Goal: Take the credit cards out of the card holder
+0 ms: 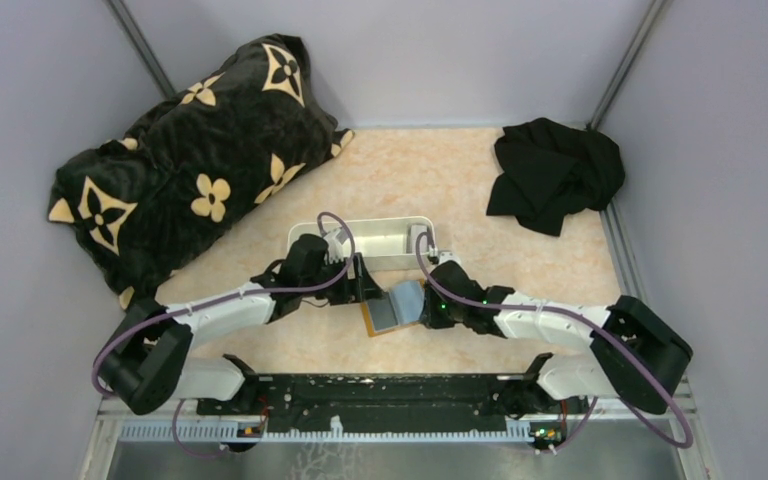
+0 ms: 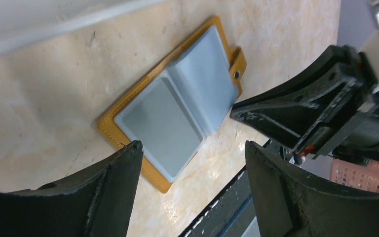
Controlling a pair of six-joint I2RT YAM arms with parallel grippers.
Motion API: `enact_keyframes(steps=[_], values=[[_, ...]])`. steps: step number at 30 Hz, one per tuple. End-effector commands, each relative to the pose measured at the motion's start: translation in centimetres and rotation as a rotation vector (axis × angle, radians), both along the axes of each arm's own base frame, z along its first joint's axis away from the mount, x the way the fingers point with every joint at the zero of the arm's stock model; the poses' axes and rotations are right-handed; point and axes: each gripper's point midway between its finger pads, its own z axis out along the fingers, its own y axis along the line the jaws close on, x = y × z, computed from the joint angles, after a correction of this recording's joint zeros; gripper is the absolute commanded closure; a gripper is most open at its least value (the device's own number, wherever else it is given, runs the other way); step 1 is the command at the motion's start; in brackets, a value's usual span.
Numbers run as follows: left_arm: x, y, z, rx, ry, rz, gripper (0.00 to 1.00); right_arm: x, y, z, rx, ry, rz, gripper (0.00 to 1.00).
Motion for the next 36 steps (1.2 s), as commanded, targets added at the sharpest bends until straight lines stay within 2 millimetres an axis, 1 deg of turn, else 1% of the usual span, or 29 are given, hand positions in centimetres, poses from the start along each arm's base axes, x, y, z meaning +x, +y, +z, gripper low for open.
enact_keyframes(steps=[1, 6, 8, 10, 12, 15, 19, 23, 29, 33, 36], values=[[-1.7, -0.2, -0.3, -0.039, 0.052, -0.035, 0.18, 1.1, 0.7, 3.3, 0.044, -0.084, 0.028, 0.90], [-2.4, -0.1, 1.0, -0.088, 0.073, -0.010, 0.18, 1.2, 1.7, 7.4, 0.141, -0.140, 0.050, 0.90], [-2.8, 0.1, 1.3, -0.116, 0.083, 0.016, 0.18, 1.8, 1.7, 8.1, 0.136, -0.166, 0.045, 0.90], [-3.0, 0.2, 1.2, -0.139, 0.081, 0.050, 0.19, 2.4, 1.6, 7.8, 0.101, -0.168, 0.047, 0.90], [-3.1, 0.5, 0.6, -0.162, 0.070, 0.084, 0.20, 2.9, 1.9, 7.4, 0.085, -0.156, 0.056, 0.91], [-3.1, 0.4, 0.1, -0.188, 0.079, 0.115, 0.21, 3.6, 2.5, 7.3, 0.091, -0.154, 0.066, 0.91], [-3.3, -0.3, 0.0, -0.199, 0.068, 0.126, 0.21, 4.5, 2.1, 6.4, 0.074, -0.148, 0.051, 0.91], [-3.2, -0.9, -0.2, -0.203, 0.062, 0.120, 0.21, 4.6, 1.7, 5.7, 0.072, -0.138, 0.040, 0.91], [-2.4, -1.6, -0.5, -0.175, 0.054, 0.109, 0.21, 4.4, 0.7, 4.1, 0.045, -0.112, 0.017, 0.91], [-2.3, -1.5, -0.8, -0.165, 0.051, 0.113, 0.20, 4.2, 0.3, 3.6, 0.043, -0.106, 0.007, 0.91], [-2.1, -1.7, -0.8, -0.163, 0.049, 0.109, 0.20, 4.1, -0.1, 2.6, 0.027, -0.088, 0.004, 0.91]])
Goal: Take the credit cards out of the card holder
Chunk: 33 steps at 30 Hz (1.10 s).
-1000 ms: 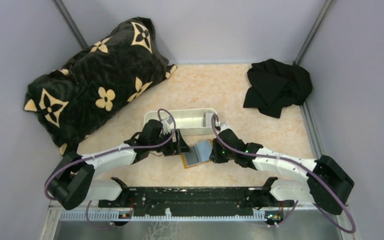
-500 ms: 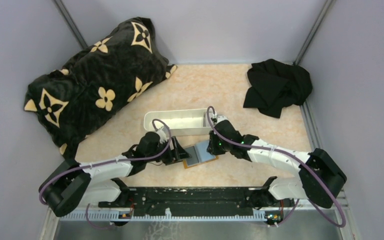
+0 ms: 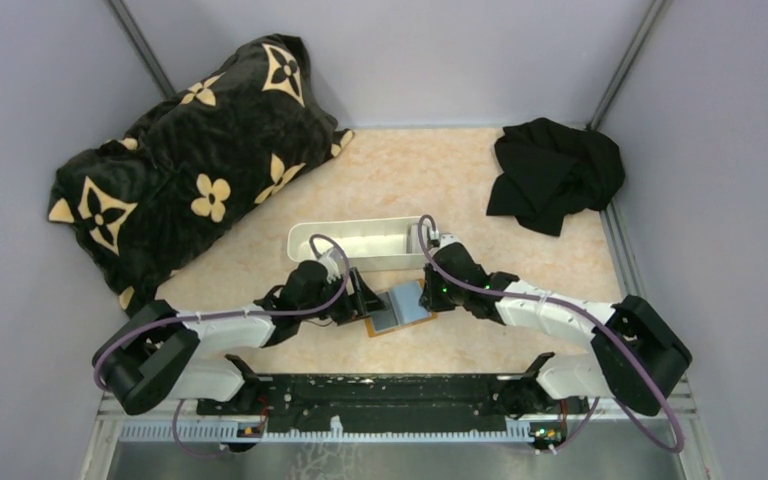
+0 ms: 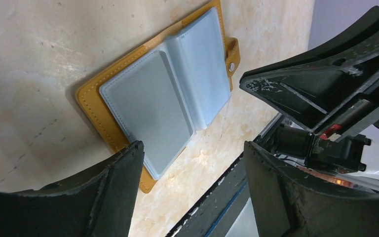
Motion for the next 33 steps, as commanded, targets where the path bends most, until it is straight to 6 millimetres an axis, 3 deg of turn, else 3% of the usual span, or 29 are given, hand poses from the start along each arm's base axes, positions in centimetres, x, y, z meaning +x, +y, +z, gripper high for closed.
enact_keyframes(steps=[1, 15, 21, 33], values=[[1.1, -1.0, 1.1, -0.021, -0.051, -0.006, 0.20, 0.5, 0.1, -0.7, 0.004, -0.005, -0.003, 0.91], [0.7, -0.6, 0.2, 0.007, -0.031, -0.005, 0.20, 0.3, -0.2, -3.2, -0.010, 0.049, -0.001, 0.91], [1.2, -2.0, -0.2, -0.019, -0.020, -0.037, 0.19, -0.4, -0.1, -4.8, -0.009, 0.093, 0.007, 0.91], [2.4, -4.9, 2.0, -0.090, -0.058, -0.084, 0.19, -2.2, -1.7, -6.3, -0.030, 0.137, -0.015, 0.91]])
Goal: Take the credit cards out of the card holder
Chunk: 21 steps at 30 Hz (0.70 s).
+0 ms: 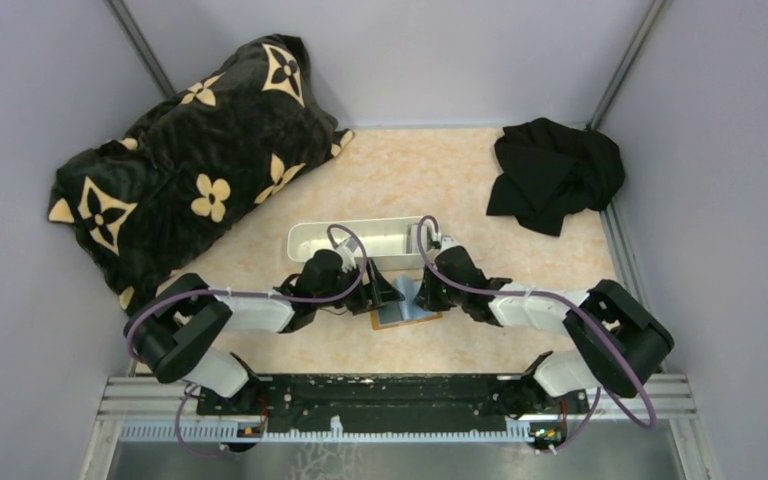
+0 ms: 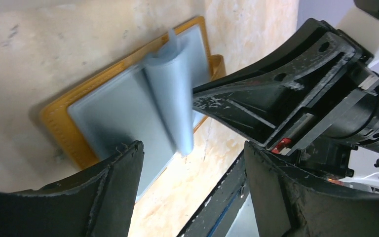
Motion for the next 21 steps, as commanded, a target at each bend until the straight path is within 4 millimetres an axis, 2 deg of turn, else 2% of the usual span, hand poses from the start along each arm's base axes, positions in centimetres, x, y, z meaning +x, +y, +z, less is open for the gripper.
enact_keyframes(steps=[1, 5, 9, 14, 18, 21], values=[[0.5, -1.9, 2.1, -0.054, -0.055, -0.045, 0.19, -3.0, -2.8, -3.1, -0.120, 0.109, 0.008, 0.91], [0.6, -1.8, 2.6, -0.050, -0.068, -0.044, 0.19, -2.6, -3.3, -0.9, -0.126, 0.062, -0.005, 0.92], [0.4, -1.0, 2.7, -0.021, -0.083, -0.030, 0.19, -1.6, -3.5, 2.3, -0.125, -0.005, -0.014, 0.91], [-0.1, 0.7, 1.8, 0.030, -0.082, 0.006, 0.19, -0.6, -2.8, 5.7, -0.088, -0.071, -0.012, 0.92], [-0.7, 1.5, 0.5, 0.055, -0.055, 0.020, 0.19, -0.1, -2.2, 5.7, -0.087, -0.073, 0.002, 0.91], [-0.9, 2.0, -0.4, 0.068, -0.036, 0.031, 0.19, 0.2, -2.0, 4.2, -0.100, -0.057, 0.004, 0.91]])
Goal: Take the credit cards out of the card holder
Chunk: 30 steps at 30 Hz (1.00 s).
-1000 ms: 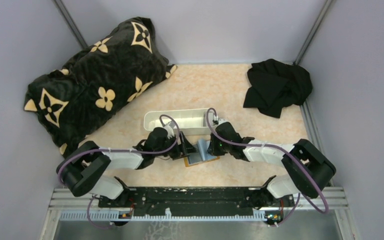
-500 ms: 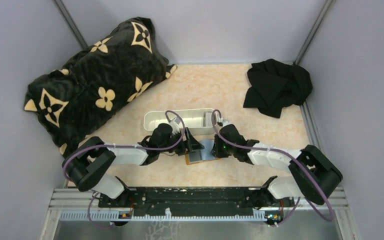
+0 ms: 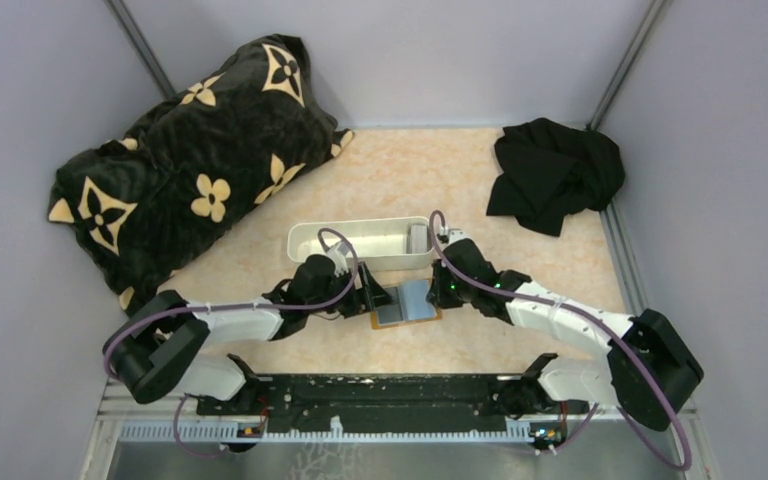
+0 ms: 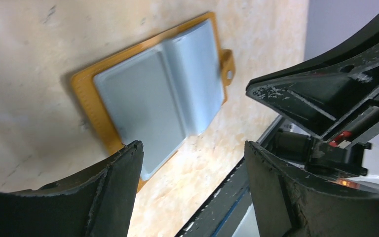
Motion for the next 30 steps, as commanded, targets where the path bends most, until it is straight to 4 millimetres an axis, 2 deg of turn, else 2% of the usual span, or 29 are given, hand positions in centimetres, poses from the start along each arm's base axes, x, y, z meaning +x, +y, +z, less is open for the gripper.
enact_keyframes(steps=[1, 7, 17, 21, 25, 30], values=[[-0.5, 1.0, -1.7, 0.045, 0.019, 0.020, 0.19, 1.0, 0.7, -0.9, -0.010, -0.013, 0.012, 0.92], [-0.3, 0.7, -2.3, 0.049, 0.036, 0.022, 0.19, 0.8, 0.1, -4.7, -0.029, 0.055, 0.001, 0.92], [0.4, -0.4, -1.1, 0.018, 0.012, 0.005, 0.19, -0.6, -0.4, -7.9, -0.055, 0.122, 0.017, 0.93], [0.8, -1.1, -0.3, 0.004, 0.001, -0.007, 0.19, -1.1, -0.4, -8.4, -0.045, 0.141, 0.018, 0.93], [0.9, -1.3, -0.2, 0.007, -0.002, -0.020, 0.19, -1.3, -0.7, -8.1, -0.044, 0.135, 0.013, 0.94], [0.5, -0.2, -0.2, 0.045, -0.012, -0.006, 0.20, -1.0, -1.1, -6.8, -0.045, 0.105, -0.002, 0.94]])
